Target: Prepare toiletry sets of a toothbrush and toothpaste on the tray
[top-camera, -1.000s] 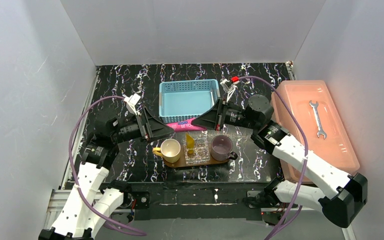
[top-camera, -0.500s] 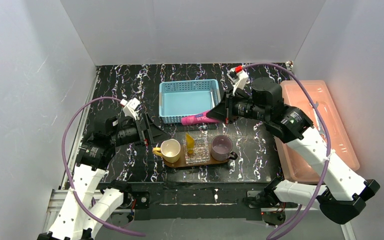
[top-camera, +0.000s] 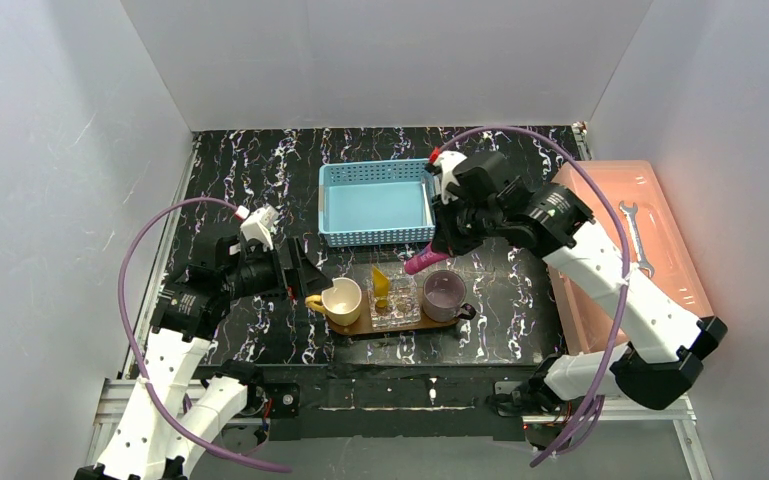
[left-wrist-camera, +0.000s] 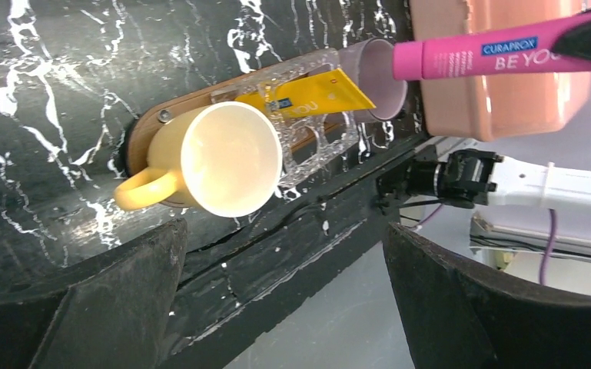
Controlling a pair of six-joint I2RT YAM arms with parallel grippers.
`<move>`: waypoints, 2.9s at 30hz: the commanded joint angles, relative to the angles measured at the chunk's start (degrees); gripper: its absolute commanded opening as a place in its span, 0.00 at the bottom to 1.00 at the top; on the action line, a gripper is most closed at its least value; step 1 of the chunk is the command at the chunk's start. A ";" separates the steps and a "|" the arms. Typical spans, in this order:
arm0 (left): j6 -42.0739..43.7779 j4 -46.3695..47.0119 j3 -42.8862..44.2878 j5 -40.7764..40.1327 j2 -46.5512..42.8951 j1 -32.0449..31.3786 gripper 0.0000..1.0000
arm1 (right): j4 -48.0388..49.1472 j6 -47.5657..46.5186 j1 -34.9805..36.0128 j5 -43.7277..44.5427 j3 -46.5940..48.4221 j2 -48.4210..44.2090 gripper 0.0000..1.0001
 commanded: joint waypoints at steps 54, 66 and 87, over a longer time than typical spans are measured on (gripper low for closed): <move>5.60 1.08 -5.93 -10.75 -0.93 0.00 0.98 | -1.63 -1.15 17.65 17.95 6.56 20.73 0.01; 5.62 1.08 -5.95 -10.61 -0.61 0.00 0.98 | -0.64 -2.25 17.57 17.73 4.23 21.93 0.01; 5.71 1.17 -5.93 -10.24 0.14 0.00 0.98 | 1.93 -3.17 16.52 17.08 0.45 23.85 0.01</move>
